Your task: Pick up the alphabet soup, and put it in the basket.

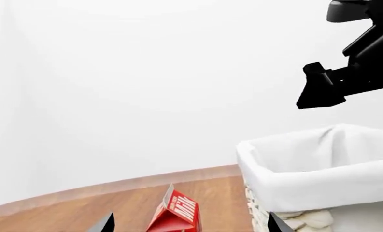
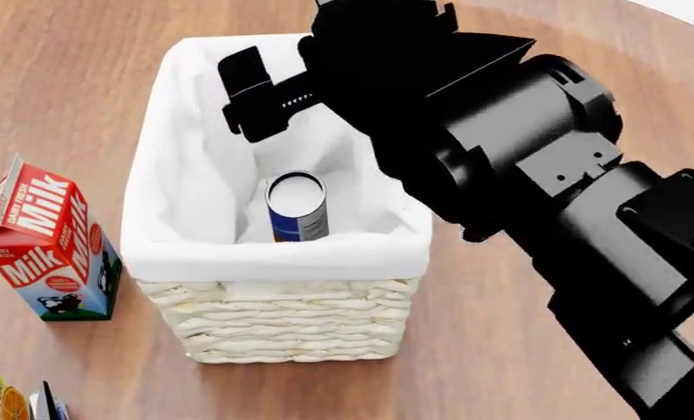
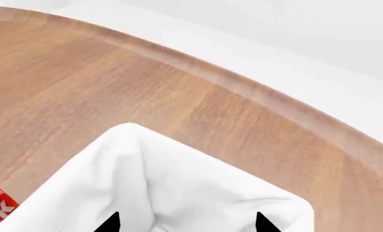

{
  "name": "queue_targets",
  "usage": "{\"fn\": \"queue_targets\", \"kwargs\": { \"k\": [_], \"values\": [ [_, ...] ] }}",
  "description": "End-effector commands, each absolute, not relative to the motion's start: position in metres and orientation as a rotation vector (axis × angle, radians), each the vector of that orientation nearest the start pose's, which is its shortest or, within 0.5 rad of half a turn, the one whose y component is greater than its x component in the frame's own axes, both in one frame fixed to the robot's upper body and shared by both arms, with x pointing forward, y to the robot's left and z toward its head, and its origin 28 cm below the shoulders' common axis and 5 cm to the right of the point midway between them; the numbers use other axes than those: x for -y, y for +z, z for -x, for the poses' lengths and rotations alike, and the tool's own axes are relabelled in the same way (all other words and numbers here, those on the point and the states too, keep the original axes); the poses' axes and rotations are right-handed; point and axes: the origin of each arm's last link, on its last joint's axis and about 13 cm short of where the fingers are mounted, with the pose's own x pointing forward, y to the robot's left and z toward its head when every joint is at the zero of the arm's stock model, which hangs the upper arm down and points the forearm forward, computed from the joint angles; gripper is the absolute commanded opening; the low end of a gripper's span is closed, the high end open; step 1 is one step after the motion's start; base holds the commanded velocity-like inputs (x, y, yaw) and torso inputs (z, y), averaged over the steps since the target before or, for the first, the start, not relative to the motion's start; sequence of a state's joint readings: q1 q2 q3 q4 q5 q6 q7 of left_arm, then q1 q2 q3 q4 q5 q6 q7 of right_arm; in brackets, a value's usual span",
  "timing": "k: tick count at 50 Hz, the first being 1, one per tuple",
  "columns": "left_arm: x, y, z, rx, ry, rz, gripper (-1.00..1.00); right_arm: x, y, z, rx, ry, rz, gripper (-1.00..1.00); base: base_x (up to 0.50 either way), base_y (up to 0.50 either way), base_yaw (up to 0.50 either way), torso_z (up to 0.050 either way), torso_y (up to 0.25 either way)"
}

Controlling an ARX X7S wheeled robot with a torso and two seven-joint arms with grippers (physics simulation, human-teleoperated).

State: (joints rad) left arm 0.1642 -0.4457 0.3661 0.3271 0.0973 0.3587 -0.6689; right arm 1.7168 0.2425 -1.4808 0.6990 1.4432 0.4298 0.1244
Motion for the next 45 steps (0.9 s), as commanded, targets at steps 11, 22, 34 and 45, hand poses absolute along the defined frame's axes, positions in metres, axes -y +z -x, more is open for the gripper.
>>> {"fn": "queue_targets", "kwargs": {
  "k": [11,22,34,45],
  "values": [
    [-0.219,0.066,-0.162,0.522,0.172,-0.167,1.00,0.117,0.241,-0.282,0.360,0.238,0.267,1.00,0.00,0.00,0.00,0.000,0.000],
    [-0.221,0.065,-0.164,0.523,0.191,-0.159,1.00,0.140,0.154,-0.227,0.566,0.127,0.148,1.00,0.00,0.00,0.00,0.000,0.000],
    [-0.224,0.067,-0.162,0.621,0.238,-0.154,1.00,0.153,0.094,-0.189,0.777,-0.044,0.123,1.00,0.00,0.00,0.00,0.000,0.000],
    [-0.223,0.069,-0.156,0.691,0.247,-0.168,1.00,0.146,0.085,-0.186,0.753,0.038,0.069,1.00,0.00,0.00,0.00,0.000,0.000]
  ]
}}
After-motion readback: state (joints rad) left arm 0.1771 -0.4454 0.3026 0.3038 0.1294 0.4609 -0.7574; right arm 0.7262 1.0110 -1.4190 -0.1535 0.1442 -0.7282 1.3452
